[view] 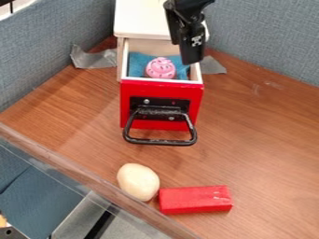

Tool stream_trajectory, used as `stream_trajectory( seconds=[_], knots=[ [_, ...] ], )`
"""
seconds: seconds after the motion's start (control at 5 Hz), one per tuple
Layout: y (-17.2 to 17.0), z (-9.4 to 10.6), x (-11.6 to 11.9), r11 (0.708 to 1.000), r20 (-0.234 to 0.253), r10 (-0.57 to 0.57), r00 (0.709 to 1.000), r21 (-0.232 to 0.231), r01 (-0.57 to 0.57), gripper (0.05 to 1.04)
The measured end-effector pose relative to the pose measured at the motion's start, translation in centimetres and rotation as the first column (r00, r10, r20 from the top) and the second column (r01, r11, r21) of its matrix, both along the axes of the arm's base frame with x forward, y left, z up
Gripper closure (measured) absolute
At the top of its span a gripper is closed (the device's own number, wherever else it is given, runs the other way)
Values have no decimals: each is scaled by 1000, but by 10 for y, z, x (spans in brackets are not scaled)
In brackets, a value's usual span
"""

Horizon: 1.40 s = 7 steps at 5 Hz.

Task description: Take the plush toy from the drawer and place it outside on the right

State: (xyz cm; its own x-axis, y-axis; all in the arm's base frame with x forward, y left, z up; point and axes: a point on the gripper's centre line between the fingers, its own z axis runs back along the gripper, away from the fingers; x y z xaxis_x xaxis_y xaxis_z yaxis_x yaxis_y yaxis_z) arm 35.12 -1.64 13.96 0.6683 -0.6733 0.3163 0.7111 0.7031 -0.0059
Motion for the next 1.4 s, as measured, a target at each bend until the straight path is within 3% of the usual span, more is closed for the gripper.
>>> stream_trajectory(
  seconds=[0.2,0.6,1.4],
  knots=[
    [15,-1,10,999,4,47,999,7,-47,83],
    [36,0,12,994,5,83,997,69,-83,83],
    [36,-28,9,992,-31,87,996,95,-84,83]
  ],
)
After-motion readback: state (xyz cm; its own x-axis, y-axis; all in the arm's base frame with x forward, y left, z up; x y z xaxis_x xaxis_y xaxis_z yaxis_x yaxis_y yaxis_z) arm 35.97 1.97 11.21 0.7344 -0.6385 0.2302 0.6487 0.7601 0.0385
